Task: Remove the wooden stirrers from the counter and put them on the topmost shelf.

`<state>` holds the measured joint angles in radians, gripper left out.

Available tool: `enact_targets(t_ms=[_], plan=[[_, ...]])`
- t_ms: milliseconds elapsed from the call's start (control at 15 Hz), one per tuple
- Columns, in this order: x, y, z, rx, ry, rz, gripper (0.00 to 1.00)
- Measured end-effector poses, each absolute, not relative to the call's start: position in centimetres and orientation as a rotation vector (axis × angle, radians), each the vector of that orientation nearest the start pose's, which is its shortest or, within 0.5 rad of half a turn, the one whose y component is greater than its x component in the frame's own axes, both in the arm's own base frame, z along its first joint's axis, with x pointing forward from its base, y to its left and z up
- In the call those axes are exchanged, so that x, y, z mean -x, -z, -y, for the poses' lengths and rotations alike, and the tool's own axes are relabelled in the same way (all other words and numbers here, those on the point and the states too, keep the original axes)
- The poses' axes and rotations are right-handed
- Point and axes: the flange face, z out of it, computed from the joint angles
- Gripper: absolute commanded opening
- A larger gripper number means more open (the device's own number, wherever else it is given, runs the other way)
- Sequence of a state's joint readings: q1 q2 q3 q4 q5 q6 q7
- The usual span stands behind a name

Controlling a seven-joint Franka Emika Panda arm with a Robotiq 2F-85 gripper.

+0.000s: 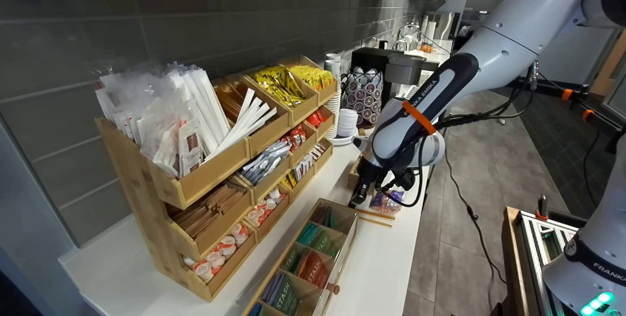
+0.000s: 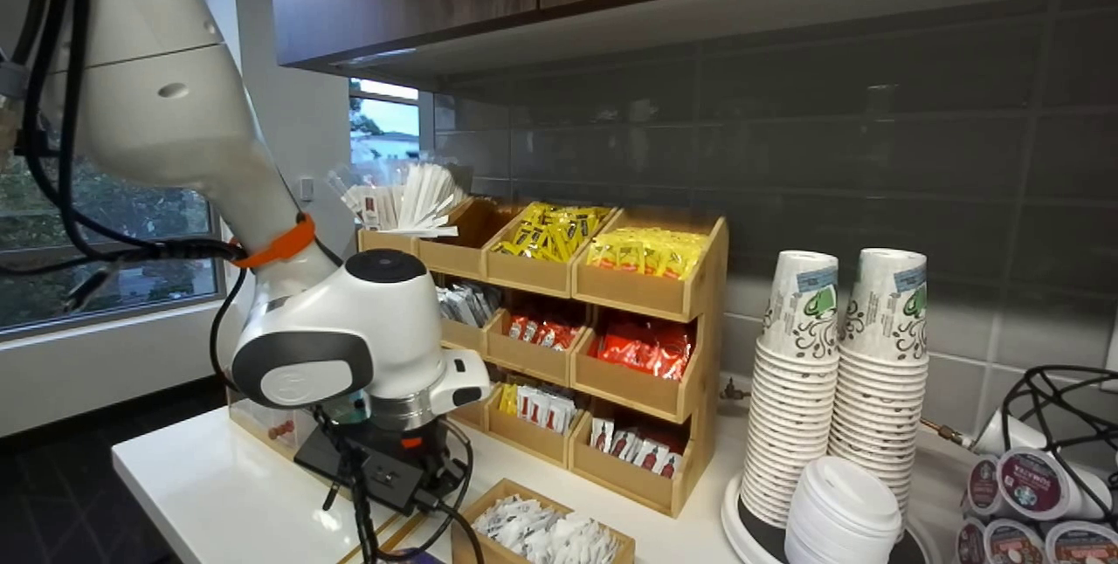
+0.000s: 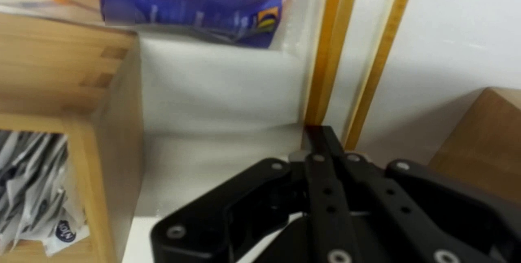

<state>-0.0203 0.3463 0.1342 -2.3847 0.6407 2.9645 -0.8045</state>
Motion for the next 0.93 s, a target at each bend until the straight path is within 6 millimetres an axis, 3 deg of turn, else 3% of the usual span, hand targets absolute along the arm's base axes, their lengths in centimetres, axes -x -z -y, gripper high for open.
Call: enact_targets(t_ms=[133,267,933], plan=[[-51.3,-19.4,-2.6,2.935,0.412,0.434,0.0],[-51.2,-19.4,-3.2,2.928,0.411,0.446,0.27],[-51.1,-19.3,-5.1,2.899,0.406,0.476,0.99]])
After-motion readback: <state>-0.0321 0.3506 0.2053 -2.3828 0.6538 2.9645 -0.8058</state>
